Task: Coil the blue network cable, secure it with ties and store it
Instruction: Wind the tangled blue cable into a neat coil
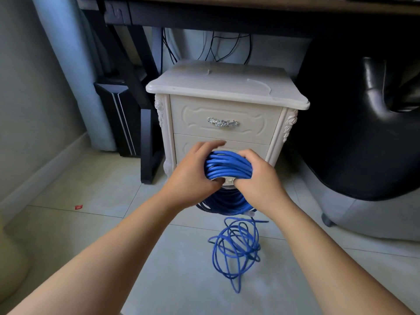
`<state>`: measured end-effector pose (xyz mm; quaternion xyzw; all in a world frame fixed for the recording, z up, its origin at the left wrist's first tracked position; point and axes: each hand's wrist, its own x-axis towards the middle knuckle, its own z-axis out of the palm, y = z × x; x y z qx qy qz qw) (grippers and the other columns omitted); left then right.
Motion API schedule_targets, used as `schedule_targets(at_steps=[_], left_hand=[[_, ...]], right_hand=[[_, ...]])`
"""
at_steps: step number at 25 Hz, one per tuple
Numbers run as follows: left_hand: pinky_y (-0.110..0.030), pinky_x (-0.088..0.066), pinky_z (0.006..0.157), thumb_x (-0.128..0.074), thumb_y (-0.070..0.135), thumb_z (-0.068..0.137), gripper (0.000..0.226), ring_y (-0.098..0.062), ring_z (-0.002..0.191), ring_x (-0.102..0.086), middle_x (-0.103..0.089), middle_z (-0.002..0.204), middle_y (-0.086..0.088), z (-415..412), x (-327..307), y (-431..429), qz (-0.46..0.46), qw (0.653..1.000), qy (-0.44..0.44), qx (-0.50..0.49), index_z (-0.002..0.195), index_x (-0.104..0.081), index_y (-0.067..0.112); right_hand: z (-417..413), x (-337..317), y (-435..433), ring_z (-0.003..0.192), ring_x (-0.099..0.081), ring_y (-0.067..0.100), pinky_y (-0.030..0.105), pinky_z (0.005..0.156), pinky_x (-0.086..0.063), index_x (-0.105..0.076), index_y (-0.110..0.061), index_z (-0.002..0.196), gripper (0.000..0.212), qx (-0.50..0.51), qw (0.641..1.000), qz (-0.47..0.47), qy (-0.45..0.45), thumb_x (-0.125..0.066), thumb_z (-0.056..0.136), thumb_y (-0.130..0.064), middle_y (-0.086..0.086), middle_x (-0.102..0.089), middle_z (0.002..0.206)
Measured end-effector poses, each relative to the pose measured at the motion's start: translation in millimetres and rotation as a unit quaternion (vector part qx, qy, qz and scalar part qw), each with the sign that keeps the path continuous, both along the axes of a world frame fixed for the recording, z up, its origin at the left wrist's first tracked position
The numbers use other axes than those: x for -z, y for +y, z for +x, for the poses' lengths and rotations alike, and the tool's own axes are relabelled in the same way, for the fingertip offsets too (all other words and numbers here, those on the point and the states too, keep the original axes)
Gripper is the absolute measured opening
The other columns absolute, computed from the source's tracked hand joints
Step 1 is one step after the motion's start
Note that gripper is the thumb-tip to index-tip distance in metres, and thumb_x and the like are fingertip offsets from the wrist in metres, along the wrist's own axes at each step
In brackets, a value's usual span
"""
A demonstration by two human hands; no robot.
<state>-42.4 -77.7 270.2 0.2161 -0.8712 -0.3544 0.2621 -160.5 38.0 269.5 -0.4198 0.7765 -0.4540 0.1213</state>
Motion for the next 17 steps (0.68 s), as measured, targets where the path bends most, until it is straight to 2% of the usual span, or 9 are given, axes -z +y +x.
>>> schedule_targets(at_steps=[2, 3, 6, 8, 10, 11, 14, 16, 17], left_hand=[[-0.016, -0.047, 0.077, -0.073, 0.016, 0.076, 0.054, -0.001, 0.089, -0.061, -0.065, 0.105, 0.014, 1, 2, 2, -0.008, 1.000, -0.017, 0.004, 0.124, -0.054, 0.031], [-0.016, -0.047, 0.071, -0.073, 0.017, 0.077, 0.042, 0.000, 0.080, -0.062, -0.067, 0.094, 0.014, 0, 2, 4, 0.005, 1.000, -0.013, -0.007, 0.114, -0.057, 0.028], [-0.021, -0.046, 0.060, -0.071, 0.011, 0.078, 0.021, -0.003, 0.061, -0.058, -0.065, 0.072, 0.007, -3, 1, 5, 0.071, 0.996, 0.013, -0.045, 0.093, -0.060, 0.020], [-0.024, -0.046, 0.061, -0.072, 0.006, 0.078, 0.020, -0.006, 0.059, -0.056, -0.064, 0.070, 0.005, -5, 0, 5, 0.143, 0.988, 0.041, -0.051, 0.091, -0.061, 0.017], [-0.028, -0.049, 0.065, -0.073, 0.003, 0.079, 0.020, -0.011, 0.062, -0.057, -0.063, 0.071, 0.002, -7, -1, 3, 0.229, 0.969, 0.072, -0.055, 0.093, -0.063, 0.014], [-0.031, -0.051, 0.067, -0.073, 0.002, 0.079, 0.021, -0.013, 0.064, -0.057, -0.062, 0.072, 0.000, -8, -1, 1, 0.274, 0.955, 0.091, -0.063, 0.096, -0.064, 0.012], [-0.033, -0.052, 0.065, -0.071, 0.001, 0.080, 0.023, -0.014, 0.059, -0.056, -0.059, 0.066, 0.003, -11, 1, -6, 0.379, 0.907, 0.146, -0.109, 0.099, -0.065, 0.012], [-0.033, -0.049, 0.063, -0.068, 0.001, 0.081, 0.018, -0.011, 0.053, -0.054, -0.055, 0.061, 0.006, -11, 1, -8, 0.425, 0.878, 0.173, -0.134, 0.093, -0.063, 0.014], [-0.033, -0.049, 0.063, -0.066, 0.001, 0.082, 0.017, -0.012, 0.054, -0.052, -0.054, 0.063, 0.004, -11, 1, -8, 0.451, 0.861, 0.188, -0.144, 0.091, -0.061, 0.015]], right_hand=[[-2, 0, 0, 0.088, -0.060, 0.016, 0.028, 0.076, -0.050, -0.059, -0.031, 0.103, 0.046, -0.013, 0.999, 0.003, 0.042, -0.057, 0.071, 0.002, -0.005, -0.064, 0.098], [-3, 0, 0, 0.090, -0.059, 0.016, 0.028, 0.077, -0.050, -0.059, -0.031, 0.104, 0.047, -0.020, 0.998, 0.002, 0.053, -0.057, 0.071, 0.002, -0.005, -0.063, 0.101], [-3, -8, 2, 0.090, -0.061, 0.009, 0.016, 0.076, -0.045, -0.057, -0.036, 0.108, 0.049, -0.041, 0.999, -0.011, 0.009, -0.064, 0.074, -0.001, -0.006, -0.062, 0.105], [-7, -12, 6, 0.089, -0.063, 0.004, 0.015, 0.079, -0.047, -0.057, -0.038, 0.116, 0.052, -0.065, 0.995, -0.033, -0.070, -0.075, 0.075, -0.012, -0.008, -0.063, 0.105], [-15, -13, 7, 0.102, -0.065, 0.007, 0.025, 0.090, -0.050, -0.059, -0.040, 0.119, 0.054, -0.081, 0.980, -0.052, -0.173, -0.080, 0.070, -0.032, -0.008, -0.066, 0.113], [-18, -13, 8, 0.105, -0.066, 0.011, 0.031, 0.093, -0.051, -0.061, -0.038, 0.120, 0.054, -0.083, 0.965, -0.061, -0.240, -0.079, 0.069, -0.041, -0.005, -0.067, 0.117], [-18, -9, 7, 0.099, -0.069, 0.024, 0.043, 0.085, -0.055, -0.061, -0.028, 0.125, 0.062, -0.092, 0.897, -0.078, -0.425, -0.064, 0.075, -0.065, 0.007, -0.067, 0.118], [-12, -5, 3, 0.103, -0.068, 0.027, 0.044, 0.085, -0.054, -0.060, -0.025, 0.127, 0.070, -0.106, 0.873, -0.109, -0.464, -0.051, 0.072, -0.069, 0.008, -0.065, 0.119], [-9, -3, 1, 0.105, -0.068, 0.025, 0.043, 0.085, -0.054, -0.060, -0.025, 0.126, 0.072, -0.117, 0.863, -0.132, -0.473, -0.052, 0.070, -0.070, 0.006, -0.065, 0.119]])
